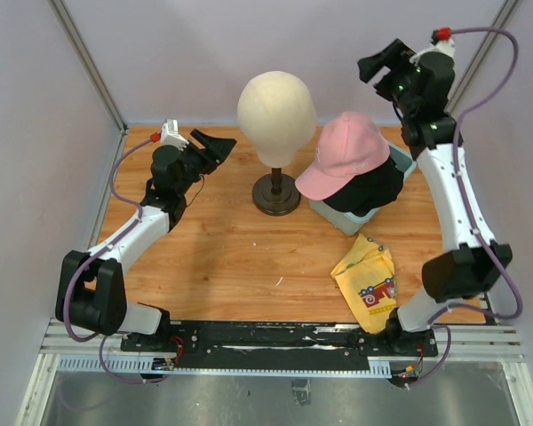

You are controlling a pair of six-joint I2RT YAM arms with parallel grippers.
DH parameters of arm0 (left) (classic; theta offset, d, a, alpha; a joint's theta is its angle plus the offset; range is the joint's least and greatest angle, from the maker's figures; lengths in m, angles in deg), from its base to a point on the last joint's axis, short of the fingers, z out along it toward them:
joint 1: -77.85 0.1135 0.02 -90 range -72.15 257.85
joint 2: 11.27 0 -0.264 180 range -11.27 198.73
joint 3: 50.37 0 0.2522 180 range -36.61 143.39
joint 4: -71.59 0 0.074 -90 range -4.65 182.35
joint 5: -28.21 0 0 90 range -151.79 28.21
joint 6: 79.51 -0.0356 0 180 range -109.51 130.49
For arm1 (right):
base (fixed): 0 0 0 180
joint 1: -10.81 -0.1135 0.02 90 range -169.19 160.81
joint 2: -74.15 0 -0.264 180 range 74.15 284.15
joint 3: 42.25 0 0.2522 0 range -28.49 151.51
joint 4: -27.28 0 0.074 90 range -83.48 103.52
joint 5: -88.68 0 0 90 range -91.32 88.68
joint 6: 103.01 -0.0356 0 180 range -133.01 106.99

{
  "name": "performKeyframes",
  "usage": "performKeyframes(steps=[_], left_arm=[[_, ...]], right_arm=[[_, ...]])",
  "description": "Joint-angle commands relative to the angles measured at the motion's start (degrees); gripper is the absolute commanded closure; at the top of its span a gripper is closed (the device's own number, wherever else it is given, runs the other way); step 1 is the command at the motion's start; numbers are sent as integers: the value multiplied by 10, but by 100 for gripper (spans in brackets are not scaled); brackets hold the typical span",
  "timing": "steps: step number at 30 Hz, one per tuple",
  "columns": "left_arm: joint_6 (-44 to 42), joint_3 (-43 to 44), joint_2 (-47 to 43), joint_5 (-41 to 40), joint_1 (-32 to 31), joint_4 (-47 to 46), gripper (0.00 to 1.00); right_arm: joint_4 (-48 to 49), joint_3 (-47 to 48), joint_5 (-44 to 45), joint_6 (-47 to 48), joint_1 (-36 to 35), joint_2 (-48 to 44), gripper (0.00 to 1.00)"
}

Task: Stack the hats
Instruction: Move the hat stand to the center of the board.

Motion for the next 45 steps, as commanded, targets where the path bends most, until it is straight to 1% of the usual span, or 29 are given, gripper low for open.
performKeyframes(steps=[1,4,8,10,14,16,20,27,30,33,35,38,41,43,45], left_arm=[[14,17,0,11,-3,-8,34],[30,18,2,16,-3,-10,34],[63,15,5,15,-3,-14,34],[78,17,8,14,-3,-15,34],[112,21,16,12,-3,-24,34],[131,20,17,13,-3,-37,34],[166,16,14,5,-6,-63,34],[193,24,1,-6,-27,-76,34],[207,17,-12,-12,-33,-76,34],[224,18,-30,-22,-34,-44,34],[235,23,-43,-31,-34,-19,34],[232,46,-52,-30,-34,27,33],[197,103,-43,-17,-29,93,31],[183,145,-23,8,-26,120,30],[176,181,2,29,-22,139,30]], right_arm=[[9,121,-57,3,-47,128,20],[51,163,-80,-49,-64,195,20],[83,226,-98,-110,-83,275,21],[85,263,-110,-129,-93,306,22],[51,321,-117,-139,-118,341,23],[39,315,-119,-152,-131,339,23],[46,256,-111,-174,-159,300,23],[20,199,-59,-191,-209,244,23],[17,160,-25,-197,-225,215,23],[21,122,-3,-222,-233,193,23],[21,113,7,-236,-237,186,23],[1,129,12,-247,-242,189,23],[-12,154,25,-253,-242,198,22],[-30,201,29,-245,-235,224,22],[-59,268,18,-234,-222,276,22]])
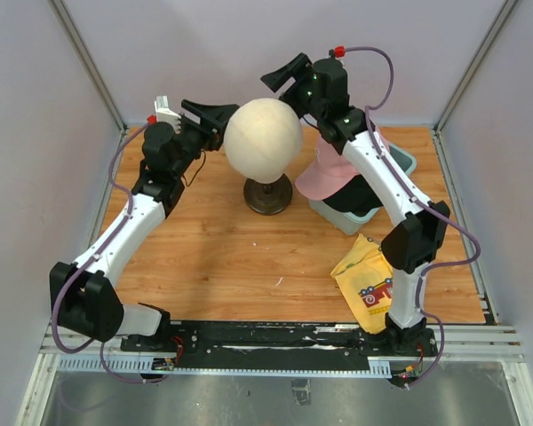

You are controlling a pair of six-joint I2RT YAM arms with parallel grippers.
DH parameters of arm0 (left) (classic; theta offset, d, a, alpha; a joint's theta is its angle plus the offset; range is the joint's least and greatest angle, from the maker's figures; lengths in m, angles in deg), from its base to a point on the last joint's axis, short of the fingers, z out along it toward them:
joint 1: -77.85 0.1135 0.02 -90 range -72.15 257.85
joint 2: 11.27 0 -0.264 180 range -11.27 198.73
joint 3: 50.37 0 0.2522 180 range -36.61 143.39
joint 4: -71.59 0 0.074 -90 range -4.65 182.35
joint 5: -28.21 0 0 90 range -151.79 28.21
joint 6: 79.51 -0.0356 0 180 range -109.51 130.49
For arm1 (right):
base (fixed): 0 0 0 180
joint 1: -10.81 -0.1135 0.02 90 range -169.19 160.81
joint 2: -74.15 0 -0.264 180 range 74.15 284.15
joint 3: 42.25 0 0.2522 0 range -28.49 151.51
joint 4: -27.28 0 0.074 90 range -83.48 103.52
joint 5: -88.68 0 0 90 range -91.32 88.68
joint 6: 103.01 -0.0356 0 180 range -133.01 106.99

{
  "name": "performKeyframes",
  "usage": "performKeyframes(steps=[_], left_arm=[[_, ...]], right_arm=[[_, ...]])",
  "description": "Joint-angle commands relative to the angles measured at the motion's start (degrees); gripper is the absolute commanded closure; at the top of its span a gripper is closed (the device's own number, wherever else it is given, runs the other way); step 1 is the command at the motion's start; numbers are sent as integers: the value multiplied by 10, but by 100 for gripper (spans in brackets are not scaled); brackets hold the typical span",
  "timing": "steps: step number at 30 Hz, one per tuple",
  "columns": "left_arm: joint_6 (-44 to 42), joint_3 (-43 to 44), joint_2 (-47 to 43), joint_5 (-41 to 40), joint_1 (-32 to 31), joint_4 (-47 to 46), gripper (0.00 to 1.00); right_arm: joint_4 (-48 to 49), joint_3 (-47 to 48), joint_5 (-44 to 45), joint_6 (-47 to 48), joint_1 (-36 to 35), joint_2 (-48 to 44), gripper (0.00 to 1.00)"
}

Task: Stack the hats
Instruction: Move the hat stand to the center of the board.

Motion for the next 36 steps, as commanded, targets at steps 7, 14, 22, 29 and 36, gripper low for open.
performKeyframes(steps=[7,14,22,29,36], left_arm=[[-28,47,29,59,14,44,30],[-42,39,4,63,26,59,29],[-46,10,-26,66,46,65,29],[-46,-11,-43,79,54,65,28],[-28,-41,-61,87,54,41,28]], right_arm=[[-15,148,-25,14,36,90,22],[58,53,3,23,45,46,22],[95,38,35,21,59,40,19],[98,-25,47,2,58,-19,18],[105,-116,49,-5,16,-74,18]])
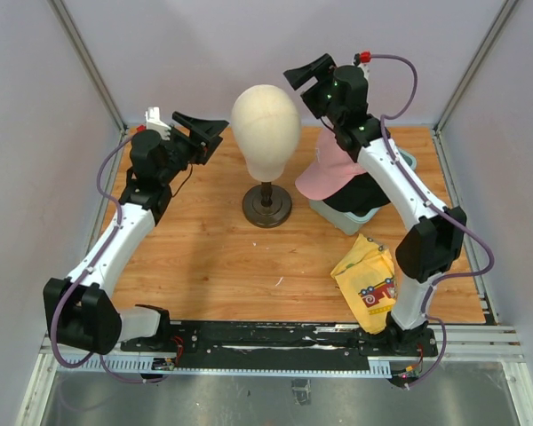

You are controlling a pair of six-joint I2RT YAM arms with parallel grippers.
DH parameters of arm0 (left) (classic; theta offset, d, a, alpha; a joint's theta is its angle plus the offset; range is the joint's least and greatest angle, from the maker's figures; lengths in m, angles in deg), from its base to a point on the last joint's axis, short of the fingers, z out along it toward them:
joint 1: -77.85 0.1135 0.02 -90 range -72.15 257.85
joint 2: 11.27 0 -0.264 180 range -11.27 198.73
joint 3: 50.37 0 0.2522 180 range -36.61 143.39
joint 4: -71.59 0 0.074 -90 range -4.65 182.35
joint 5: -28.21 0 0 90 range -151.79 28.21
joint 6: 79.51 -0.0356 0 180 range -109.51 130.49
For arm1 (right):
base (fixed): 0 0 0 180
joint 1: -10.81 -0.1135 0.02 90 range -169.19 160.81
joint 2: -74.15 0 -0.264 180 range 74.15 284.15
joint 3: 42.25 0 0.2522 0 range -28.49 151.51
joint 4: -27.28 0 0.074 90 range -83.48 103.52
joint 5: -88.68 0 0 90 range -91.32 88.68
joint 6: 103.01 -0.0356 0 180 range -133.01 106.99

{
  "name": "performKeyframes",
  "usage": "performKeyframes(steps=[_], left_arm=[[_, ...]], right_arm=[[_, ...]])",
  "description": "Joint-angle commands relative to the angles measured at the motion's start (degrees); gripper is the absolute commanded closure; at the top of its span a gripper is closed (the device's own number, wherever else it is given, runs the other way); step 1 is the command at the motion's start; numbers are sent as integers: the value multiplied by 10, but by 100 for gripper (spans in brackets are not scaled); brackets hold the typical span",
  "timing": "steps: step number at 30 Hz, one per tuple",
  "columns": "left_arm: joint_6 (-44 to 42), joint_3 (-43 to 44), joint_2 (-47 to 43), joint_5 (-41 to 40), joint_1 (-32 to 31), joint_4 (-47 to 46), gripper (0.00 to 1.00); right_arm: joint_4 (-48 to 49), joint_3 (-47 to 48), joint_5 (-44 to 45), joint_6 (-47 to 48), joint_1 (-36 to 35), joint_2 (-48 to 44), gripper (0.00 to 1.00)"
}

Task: Stack the hats
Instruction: Move the hat stand to the center of the board.

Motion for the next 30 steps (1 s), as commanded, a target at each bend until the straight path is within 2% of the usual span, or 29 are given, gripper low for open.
performKeyframes(steps=[1,7,14,18,30], left_arm=[[12,-14,-21,22,1,-30,28],[26,-28,-38,40,1,-50,28],[29,-30,-64,67,1,-58,29],[25,-2,-62,86,1,-48,29],[29,85,-16,170,0,-10,29]], right_arm=[[17,-62,21,-9,-39,-48,18],[26,-123,14,-39,-72,-79,18],[18,-128,6,-58,-103,-81,19],[9,-125,2,-72,-116,-79,18],[-60,-40,-49,-102,-118,-33,18]])
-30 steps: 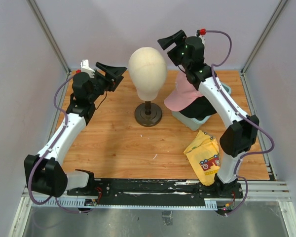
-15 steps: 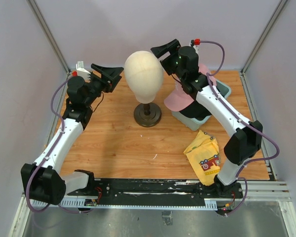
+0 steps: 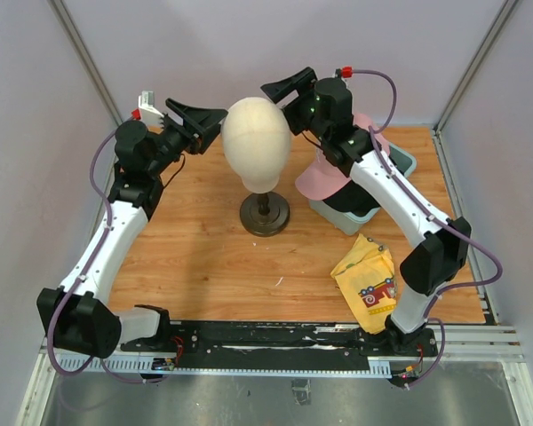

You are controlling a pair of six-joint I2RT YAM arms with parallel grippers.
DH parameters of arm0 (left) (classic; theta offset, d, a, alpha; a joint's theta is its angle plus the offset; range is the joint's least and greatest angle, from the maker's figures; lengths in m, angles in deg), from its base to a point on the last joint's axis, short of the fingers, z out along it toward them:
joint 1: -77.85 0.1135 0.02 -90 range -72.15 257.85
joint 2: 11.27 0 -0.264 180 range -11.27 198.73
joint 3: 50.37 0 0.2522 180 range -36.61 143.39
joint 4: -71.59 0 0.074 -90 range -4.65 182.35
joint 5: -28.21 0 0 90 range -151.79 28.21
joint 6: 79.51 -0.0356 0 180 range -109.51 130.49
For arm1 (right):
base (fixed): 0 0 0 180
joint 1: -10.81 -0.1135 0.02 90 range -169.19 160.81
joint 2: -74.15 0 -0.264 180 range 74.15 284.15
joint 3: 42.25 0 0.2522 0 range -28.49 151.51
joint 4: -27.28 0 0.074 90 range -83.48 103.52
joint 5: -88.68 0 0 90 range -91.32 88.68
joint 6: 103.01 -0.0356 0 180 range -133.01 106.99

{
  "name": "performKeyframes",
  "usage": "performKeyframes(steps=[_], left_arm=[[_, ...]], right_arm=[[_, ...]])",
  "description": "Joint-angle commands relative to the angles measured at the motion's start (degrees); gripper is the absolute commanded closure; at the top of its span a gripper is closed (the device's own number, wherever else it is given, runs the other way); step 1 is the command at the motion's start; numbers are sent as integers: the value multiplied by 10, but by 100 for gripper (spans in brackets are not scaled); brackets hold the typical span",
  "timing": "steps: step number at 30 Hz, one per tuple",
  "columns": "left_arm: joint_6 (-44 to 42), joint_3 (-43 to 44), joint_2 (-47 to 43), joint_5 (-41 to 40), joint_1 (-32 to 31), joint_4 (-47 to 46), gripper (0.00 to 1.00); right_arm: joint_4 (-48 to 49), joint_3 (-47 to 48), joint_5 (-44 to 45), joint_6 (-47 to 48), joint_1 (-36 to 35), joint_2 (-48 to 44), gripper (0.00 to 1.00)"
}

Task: Stack the hats
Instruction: Move the hat stand to the center of the board.

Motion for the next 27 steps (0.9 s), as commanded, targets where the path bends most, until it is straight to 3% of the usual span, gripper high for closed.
performKeyframes(steps=[1,6,27], left_arm=[[9,40,5,85,-12,-13,29],[-12,75,10,94,-13,31,29],[4,146,54,153,-13,54,26]], right_arm=[[-42,41,-76,-18,-30,38,18],[-54,58,-89,-26,-33,51,18],[-90,8,-66,-36,-45,-23,19]])
